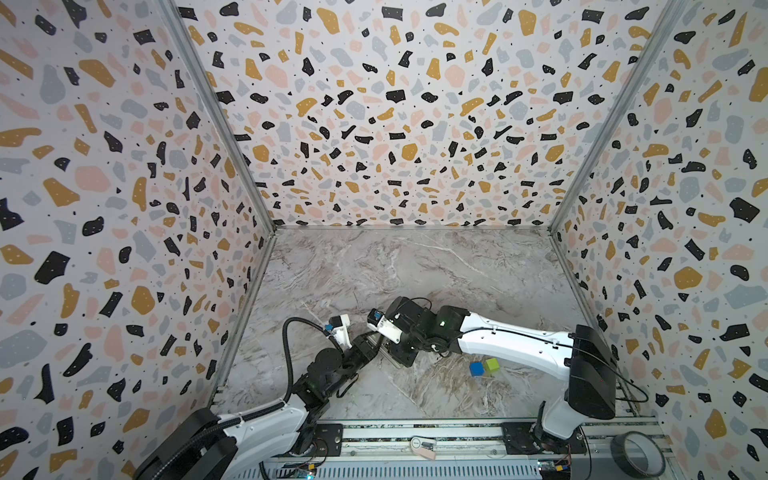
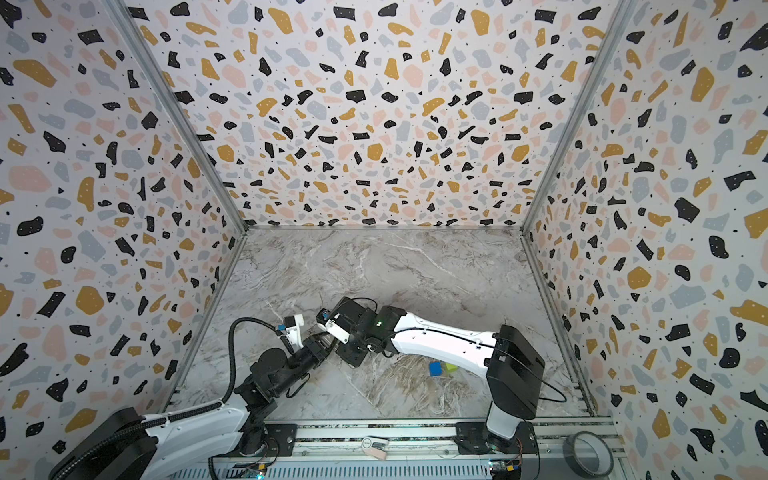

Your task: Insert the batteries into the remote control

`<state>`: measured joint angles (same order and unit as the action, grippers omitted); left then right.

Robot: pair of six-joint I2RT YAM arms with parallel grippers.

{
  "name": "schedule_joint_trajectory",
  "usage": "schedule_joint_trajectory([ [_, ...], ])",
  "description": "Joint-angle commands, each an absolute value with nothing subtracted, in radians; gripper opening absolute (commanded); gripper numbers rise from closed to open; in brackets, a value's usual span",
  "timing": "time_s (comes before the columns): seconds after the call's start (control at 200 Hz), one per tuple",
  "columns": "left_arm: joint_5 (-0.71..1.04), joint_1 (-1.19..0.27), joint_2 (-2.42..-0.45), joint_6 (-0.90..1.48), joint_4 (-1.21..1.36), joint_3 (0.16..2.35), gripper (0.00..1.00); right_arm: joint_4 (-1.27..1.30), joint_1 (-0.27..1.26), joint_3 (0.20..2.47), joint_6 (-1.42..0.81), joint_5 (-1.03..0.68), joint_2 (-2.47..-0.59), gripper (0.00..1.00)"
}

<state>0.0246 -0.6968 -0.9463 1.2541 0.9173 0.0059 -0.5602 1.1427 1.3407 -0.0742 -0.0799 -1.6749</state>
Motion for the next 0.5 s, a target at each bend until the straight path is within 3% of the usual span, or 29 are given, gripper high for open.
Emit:
schedule_joint_trajectory([
  [0.0, 0.009, -0.699, -0.927, 1.278, 1.105, -0.069, 0.0, -0.525, 1.178, 1.329, -0.084, -0.236, -1.647, 0.11],
  [0.265, 0.008, -0.7, -0.932, 1.278, 1.1, -0.057, 0.0, -0.511, 1.162, 1.311, -0.086, -0.239, -1.633, 0.0],
  [0.395, 0.005, -0.699, -0.952, 1.278, 1.1, -0.041, 0.0, -0.506, 1.147, 1.302, -0.085, -0.241, -1.63, 0.01],
  [0.491, 0.008, -0.699, -0.982, 1.276, 1.107, -0.016, 0.0, -0.503, 1.131, 1.301, -0.081, -0.243, -1.628, 0.07],
])
